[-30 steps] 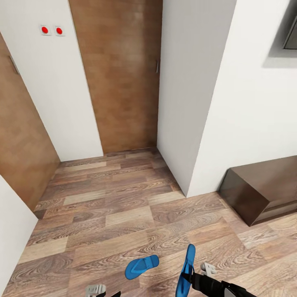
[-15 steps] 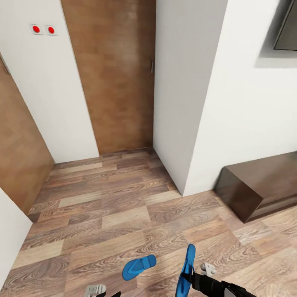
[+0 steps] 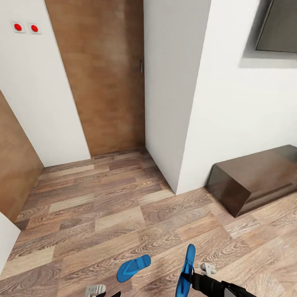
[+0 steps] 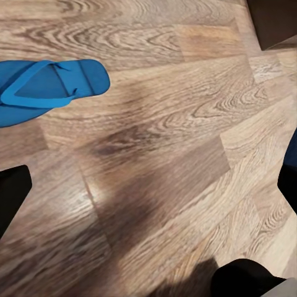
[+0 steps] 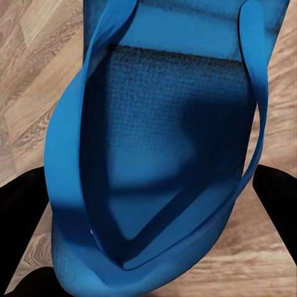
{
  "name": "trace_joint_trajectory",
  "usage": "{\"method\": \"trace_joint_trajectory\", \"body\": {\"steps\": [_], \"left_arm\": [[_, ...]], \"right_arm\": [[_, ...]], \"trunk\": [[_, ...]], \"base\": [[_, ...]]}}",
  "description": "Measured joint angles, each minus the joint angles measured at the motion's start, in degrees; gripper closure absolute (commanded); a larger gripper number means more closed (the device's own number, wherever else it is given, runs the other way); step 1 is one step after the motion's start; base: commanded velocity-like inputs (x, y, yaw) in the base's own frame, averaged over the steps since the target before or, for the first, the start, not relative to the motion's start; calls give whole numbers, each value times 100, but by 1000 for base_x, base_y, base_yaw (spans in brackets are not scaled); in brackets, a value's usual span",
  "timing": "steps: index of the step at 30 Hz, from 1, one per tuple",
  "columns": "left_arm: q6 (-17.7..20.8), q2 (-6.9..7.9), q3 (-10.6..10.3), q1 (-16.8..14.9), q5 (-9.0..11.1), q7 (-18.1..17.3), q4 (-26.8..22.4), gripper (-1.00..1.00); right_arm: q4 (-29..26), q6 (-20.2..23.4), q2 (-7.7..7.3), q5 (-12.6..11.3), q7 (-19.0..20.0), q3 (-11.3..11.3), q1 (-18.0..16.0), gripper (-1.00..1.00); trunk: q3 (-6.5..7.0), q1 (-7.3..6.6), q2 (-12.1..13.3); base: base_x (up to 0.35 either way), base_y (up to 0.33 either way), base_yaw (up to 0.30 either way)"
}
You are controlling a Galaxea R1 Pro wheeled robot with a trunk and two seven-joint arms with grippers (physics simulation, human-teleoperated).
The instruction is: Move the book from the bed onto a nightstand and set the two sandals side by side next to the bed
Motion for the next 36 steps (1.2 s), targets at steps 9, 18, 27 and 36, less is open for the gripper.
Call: {"method": "trace_joint_trajectory", "body": {"steps": [9, 18, 27, 36], "left_arm": [[0, 0, 0, 0, 0, 0, 0, -100], [9, 34, 17, -3, -6, -17, -179, -100], [1618, 139, 19, -38, -1269, -16, -2968, -100], [2321, -239, -1347, -547, -4763, -106, -3678, -100]], "right_arm": [[0, -1, 4, 0, 0, 1, 0, 100], [-1, -1, 3, -1, 2, -2, 0, 100], [-7, 0, -30, -1, 7, -3, 0, 100], [-17, -1, -54, 0, 3, -4, 0, 100]], "trunk": [[0, 0, 0], [0, 0, 0], [1, 0, 0], [0, 0, 0]], "base": [[0, 0, 0], [0, 0, 0], [0, 0, 0], [0, 0, 0]]}}
